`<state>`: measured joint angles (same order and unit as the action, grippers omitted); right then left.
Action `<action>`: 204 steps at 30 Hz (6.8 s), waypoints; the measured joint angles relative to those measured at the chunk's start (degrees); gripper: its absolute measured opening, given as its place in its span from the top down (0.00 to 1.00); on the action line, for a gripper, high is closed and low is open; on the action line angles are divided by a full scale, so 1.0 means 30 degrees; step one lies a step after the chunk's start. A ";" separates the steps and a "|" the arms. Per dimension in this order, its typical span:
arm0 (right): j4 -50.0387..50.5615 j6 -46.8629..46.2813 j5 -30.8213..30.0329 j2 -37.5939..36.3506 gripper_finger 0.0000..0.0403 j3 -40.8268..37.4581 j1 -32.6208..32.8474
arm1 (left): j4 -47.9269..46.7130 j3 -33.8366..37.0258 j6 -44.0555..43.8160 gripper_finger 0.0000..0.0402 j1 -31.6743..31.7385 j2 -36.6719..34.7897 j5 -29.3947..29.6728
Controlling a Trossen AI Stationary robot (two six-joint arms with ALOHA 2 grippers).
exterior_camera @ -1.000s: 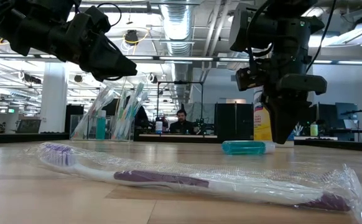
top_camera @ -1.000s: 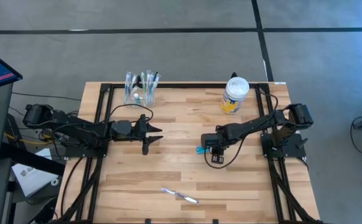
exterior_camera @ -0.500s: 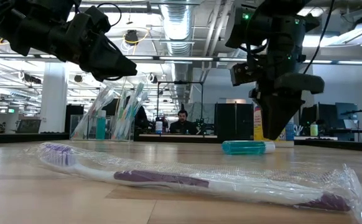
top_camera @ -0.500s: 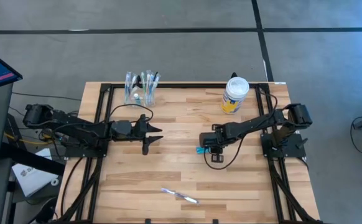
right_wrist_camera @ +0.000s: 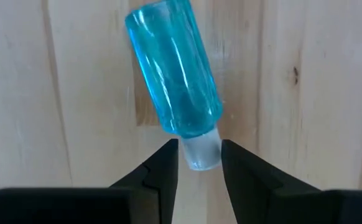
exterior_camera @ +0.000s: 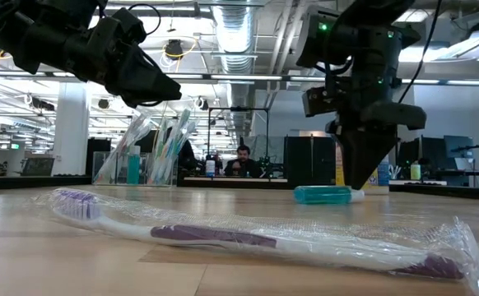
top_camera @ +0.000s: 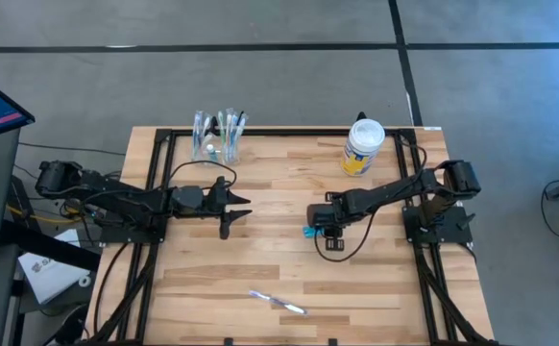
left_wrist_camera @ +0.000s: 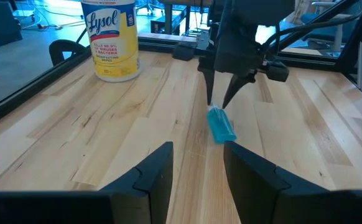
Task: Pick & Place toothbrushing station
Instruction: Put the blue mouthwash into the transparent organizer
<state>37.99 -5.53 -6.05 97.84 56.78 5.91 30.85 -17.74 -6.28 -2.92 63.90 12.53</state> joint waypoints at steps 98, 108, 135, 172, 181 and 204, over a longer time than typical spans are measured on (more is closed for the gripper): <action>0.3461 0.6057 -1.3538 0.1530 0.78 0.7809 0.5311 | 0.3201 0.0735 -0.7603 0.66 0.0035 0.0007 -0.2646; 0.1771 0.8631 -1.4684 0.1530 0.78 0.7809 0.5800 | 0.3548 0.0692 -1.0168 0.66 0.0949 0.0002 -0.4075; -0.4590 1.7820 -1.7703 0.2141 0.78 0.7840 0.6398 | 0.3893 -0.0313 -1.5750 0.66 0.1708 0.0000 -0.8543; -0.2234 1.9989 -1.9457 0.6266 0.78 1.2464 0.6615 | 0.4400 -0.1634 -1.8688 0.66 0.0066 0.2949 -0.9695; -0.2088 1.9989 -1.9457 0.6266 0.78 1.2464 0.6616 | 0.4350 -0.3526 -1.8710 0.66 -0.0117 0.5687 -1.1915; -0.1953 1.9403 -1.9436 0.6251 0.75 1.2464 0.6776 | 0.4233 -0.3956 -1.8542 0.78 0.0036 0.6032 -1.2740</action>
<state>32.13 52.68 -64.36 116.60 94.17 26.24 43.55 -29.61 -61.91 -2.81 82.00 -25.68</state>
